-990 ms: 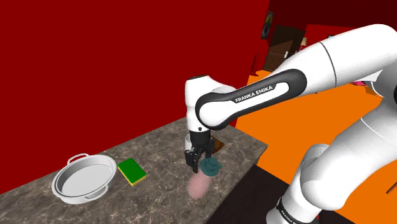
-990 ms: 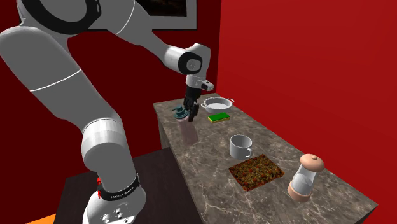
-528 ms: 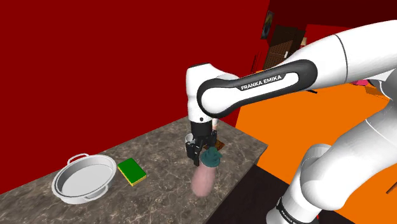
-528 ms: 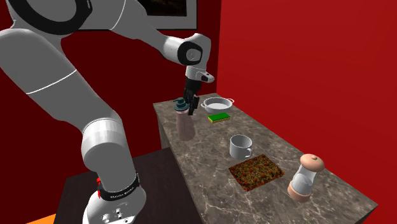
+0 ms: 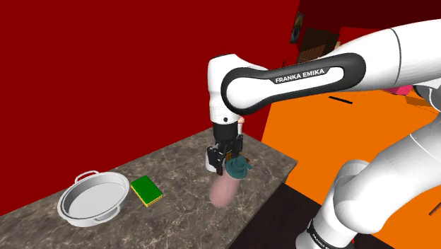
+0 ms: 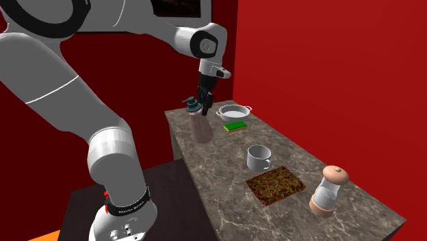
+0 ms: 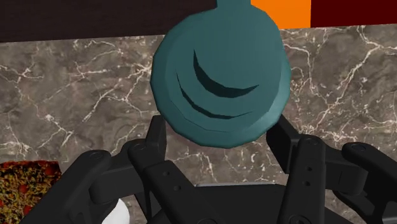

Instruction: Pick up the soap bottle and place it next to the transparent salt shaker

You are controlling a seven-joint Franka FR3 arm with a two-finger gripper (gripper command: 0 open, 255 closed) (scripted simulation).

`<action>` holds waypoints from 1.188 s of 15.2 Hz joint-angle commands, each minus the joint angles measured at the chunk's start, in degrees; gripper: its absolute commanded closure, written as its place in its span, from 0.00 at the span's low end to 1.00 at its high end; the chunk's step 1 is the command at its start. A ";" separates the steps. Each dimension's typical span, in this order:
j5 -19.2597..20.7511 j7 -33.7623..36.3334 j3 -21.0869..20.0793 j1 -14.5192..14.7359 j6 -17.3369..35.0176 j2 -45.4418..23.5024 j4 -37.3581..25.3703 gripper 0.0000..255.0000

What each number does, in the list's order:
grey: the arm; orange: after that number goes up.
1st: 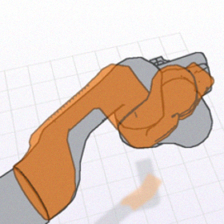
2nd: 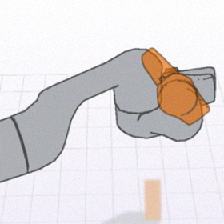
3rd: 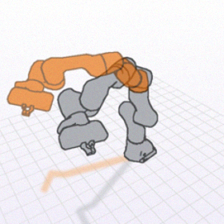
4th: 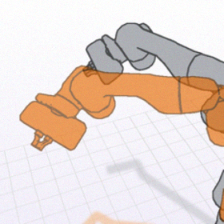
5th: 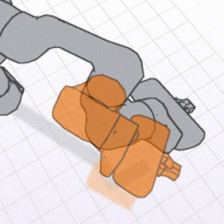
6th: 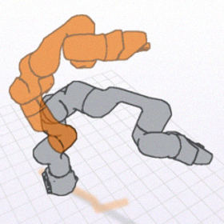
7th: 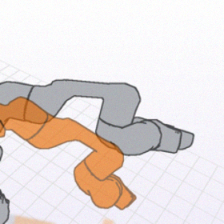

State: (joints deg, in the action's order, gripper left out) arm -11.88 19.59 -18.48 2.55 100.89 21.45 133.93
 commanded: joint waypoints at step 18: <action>0.84 1.06 1.55 -0.45 -14.78 1.21 -13.58 1.00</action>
State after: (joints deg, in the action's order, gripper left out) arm -11.13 20.61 -17.06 2.16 87.20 22.73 121.49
